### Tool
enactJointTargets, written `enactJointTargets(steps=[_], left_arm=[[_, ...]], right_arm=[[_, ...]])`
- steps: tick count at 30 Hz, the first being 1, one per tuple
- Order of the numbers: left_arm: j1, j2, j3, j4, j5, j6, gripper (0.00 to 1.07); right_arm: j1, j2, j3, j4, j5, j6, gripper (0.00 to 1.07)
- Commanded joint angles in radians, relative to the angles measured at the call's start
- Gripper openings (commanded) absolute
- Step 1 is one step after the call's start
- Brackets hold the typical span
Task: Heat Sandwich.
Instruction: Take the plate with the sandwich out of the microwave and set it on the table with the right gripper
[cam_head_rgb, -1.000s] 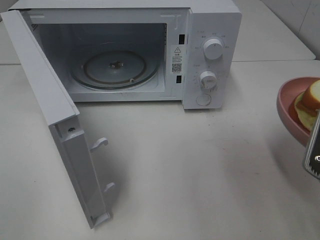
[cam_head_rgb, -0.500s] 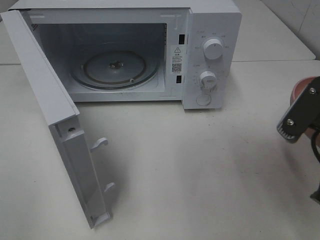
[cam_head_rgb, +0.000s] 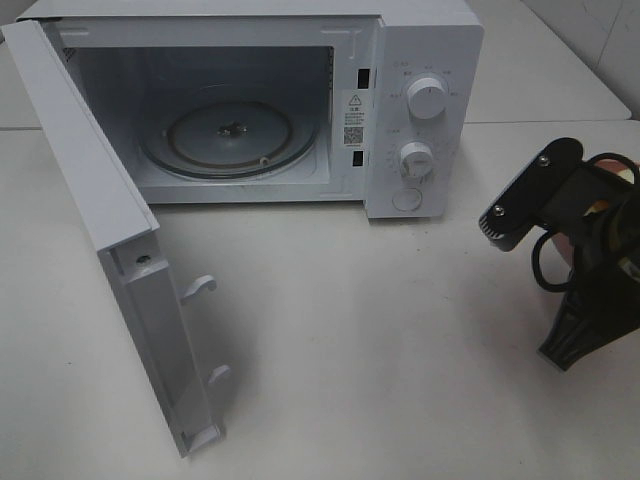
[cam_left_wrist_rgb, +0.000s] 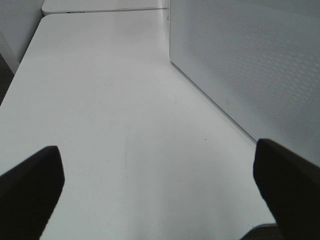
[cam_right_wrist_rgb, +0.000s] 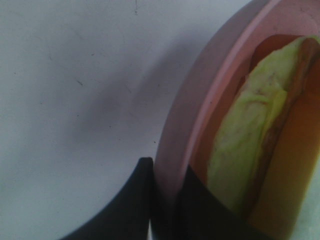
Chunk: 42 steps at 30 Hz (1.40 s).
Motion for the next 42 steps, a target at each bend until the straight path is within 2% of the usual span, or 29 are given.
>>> enactJointTargets(steps=[1, 7, 17, 25, 35, 42], left_arm=[[0.005, -0.004, 0.001, -0.005, -0.012, 0.002, 0.98], [0.005, -0.004, 0.001, -0.005, -0.012, 0.002, 0.98], [0.005, -0.004, 0.001, -0.005, -0.012, 0.002, 0.98], [0.005, -0.004, 0.001, -0.005, -0.012, 0.002, 0.98], [0.005, -0.004, 0.001, -0.005, -0.012, 0.002, 0.98], [0.005, -0.004, 0.001, -0.005, -0.012, 0.002, 0.98]], right_arm=[[-0.025, 0.038, -0.009, -0.055, 0.006, 0.027, 0.0], [-0.106, 0.096, -0.009, -0.079, -0.001, 0.048, 0.0], [-0.244, 0.179, -0.009, -0.188, -0.056, 0.236, 0.01], [-0.321, 0.275, -0.009, -0.232, -0.116, 0.314, 0.02], [-0.34, 0.394, -0.009, -0.341, -0.169, 0.462, 0.02], [-0.34, 0.452, -0.009, -0.362, -0.19, 0.513, 0.03]])
